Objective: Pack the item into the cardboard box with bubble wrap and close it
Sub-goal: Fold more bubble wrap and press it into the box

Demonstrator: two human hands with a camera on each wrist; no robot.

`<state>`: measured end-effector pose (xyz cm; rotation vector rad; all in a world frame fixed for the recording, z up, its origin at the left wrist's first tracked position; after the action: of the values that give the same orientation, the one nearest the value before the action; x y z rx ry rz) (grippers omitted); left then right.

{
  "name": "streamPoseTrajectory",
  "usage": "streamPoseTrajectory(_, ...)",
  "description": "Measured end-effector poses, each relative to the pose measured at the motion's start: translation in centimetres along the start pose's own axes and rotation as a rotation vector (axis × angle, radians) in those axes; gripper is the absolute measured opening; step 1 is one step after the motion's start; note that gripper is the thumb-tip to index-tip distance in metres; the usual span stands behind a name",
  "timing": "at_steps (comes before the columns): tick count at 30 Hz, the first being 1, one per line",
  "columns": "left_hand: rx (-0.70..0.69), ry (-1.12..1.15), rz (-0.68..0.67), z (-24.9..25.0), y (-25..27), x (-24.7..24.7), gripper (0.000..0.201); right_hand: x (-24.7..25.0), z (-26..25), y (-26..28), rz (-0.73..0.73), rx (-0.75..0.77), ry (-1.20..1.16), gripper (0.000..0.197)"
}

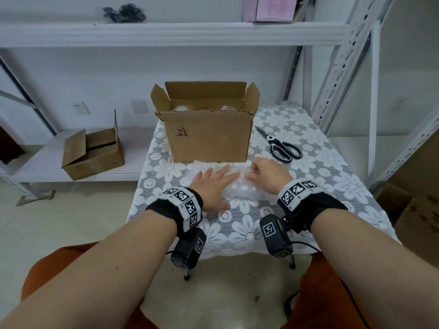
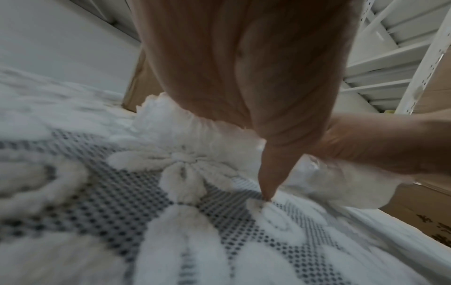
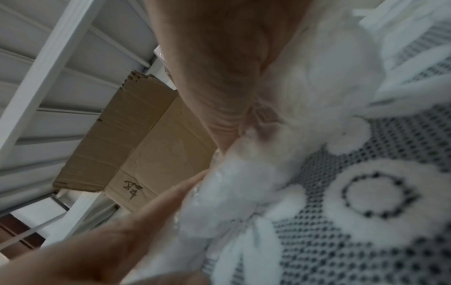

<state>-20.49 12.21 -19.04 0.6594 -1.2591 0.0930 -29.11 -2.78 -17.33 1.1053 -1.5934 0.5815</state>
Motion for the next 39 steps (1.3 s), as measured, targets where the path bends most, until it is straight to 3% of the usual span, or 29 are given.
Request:
streamPoseTrajectory(3, 0.023, 0.03, 0.01, 0.1, -0.7, 0.1, 0.079, 0.6, 0.1, 0.6, 0.186, 0.005, 0.119, 0.02)
streamPoseTrajectory(7, 0.034, 0.028, 0.065, 0.5, -1.3, 0.0, 0.07, 0.6, -2.4, 1.9, 0.519, 0.377, 0.248, 0.012)
streamPoseTrajectory(9, 0.04, 0.031, 0.111, 0.6, -1.4, 0.2, 0.068, -0.5, -3.5, 2.5, 0.393, 0.46, 0.104, 0.018)
streamPoseTrajectory(12, 0.035, 0.03, 0.1, 0.2, -1.4, 0.7, 0.07, -2.8, -2.4, 2.8, 0.064, 0.29, 0.017, 0.059)
streamPoseTrajectory(14, 0.042, 0.026, 0.082, -0.3, -1.5, 0.8, 0.077, -3.3, -0.8, 2.6, 0.006, 0.236, 0.147, 0.075)
streamPoseTrajectory(16, 0.041, 0.024, 0.124, -1.0, -1.6, 0.7, 0.084, -3.0, 0.5, 2.3, -0.017, 0.18, 0.181, 0.078)
streamPoseTrajectory(18, 0.044, 0.053, 0.155, -1.6, -1.5, 0.8, 0.084, -2.5, 1.6, 2.0, -0.008, 0.143, 0.158, 0.077)
streamPoseTrajectory(21, 0.08, 0.184, 0.225, -2.4, -0.9, 1.4, 0.063, -1.6, 2.2, 1.9, -0.024, 0.077, -0.03, 0.063)
streamPoseTrajectory(23, 0.131, 0.397, 0.317, -2.9, -0.1, 2.1, 0.045, -0.8, 2.4, 1.7, -0.04, 0.028, -0.263, 0.041)
streamPoseTrajectory(25, 0.172, 0.676, 0.374, -3.5, 0.8, 2.5, 0.046, 0.0, 2.7, 1.5, -0.018, 0.011, -0.472, 0.028)
streamPoseTrajectory(28, 0.21, 0.964, 0.477, -3.9, 1.6, 2.5, 0.051, 0.5, 2.7, 1.3, -0.016, -0.049, -0.663, 0.033)
streamPoseTrajectory(32, 0.259, 1.15, 0.645, -3.6, 1.8, 2.4, 0.02, 0.5, 2.4, 1.2, -0.001, -0.148, -0.816, 0.045)
streamPoseTrajectory(34, 0.292, 1.203, 0.684, -3.4, 1.8, 2.2, 0.022, 0.4, 2.4, 1.2, 0.007, -0.186, -0.891, 0.042)
streamPoseTrajectory(36, 0.306, 1.232, 0.67, -3.3, 1.7, 2.0, 0.04, 0.4, 2.4, 1.3, -0.011, -0.204, -0.954, 0.032)
streamPoseTrajectory(39, 0.255, 1.252, 0.642, -3.2, 1.6, 2.0, 0.057, 0.2, 2.9, 1.7, -0.053, -0.27, -1.172, 0.038)
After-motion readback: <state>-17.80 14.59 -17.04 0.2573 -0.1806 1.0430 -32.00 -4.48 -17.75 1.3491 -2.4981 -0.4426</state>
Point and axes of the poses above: each hand's wrist, its own y-axis away from the middle knuckle, its own x-axis out of the back of the hand, z = x × y, the point moved 1 cm from there along -y, towards the middle knuckle, and after that the axes turned 5 degrees about -z, right-handed, at the moved point
